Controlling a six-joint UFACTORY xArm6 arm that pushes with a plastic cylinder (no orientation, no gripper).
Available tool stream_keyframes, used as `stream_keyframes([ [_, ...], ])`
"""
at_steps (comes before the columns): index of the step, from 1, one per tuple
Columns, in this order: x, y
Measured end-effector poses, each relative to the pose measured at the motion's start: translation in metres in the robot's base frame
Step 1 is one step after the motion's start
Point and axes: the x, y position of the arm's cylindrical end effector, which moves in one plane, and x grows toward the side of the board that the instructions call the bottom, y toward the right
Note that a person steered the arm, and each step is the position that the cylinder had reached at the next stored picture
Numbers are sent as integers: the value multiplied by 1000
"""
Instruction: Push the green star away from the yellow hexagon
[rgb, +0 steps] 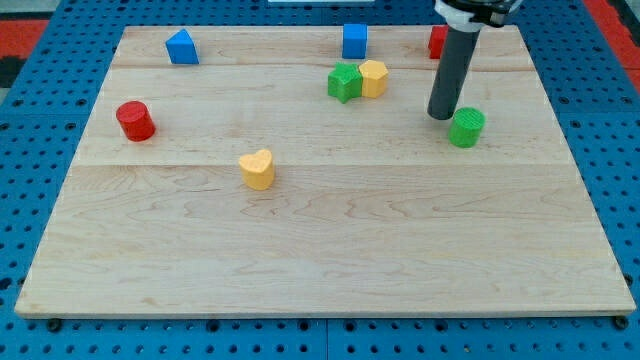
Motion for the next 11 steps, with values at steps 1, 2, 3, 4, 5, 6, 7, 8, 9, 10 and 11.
stream_keyframes([
  [1,-9,-8],
  [2,-19,-58],
  [3,-18,-111],
  [4,-18,-154],
  [5,-74,-162],
  [6,-104,-142],
  [7,-85,-98],
  [8,-39,-120],
  [9,4,-157],
  [10,39,-133],
  [11,79,-144],
])
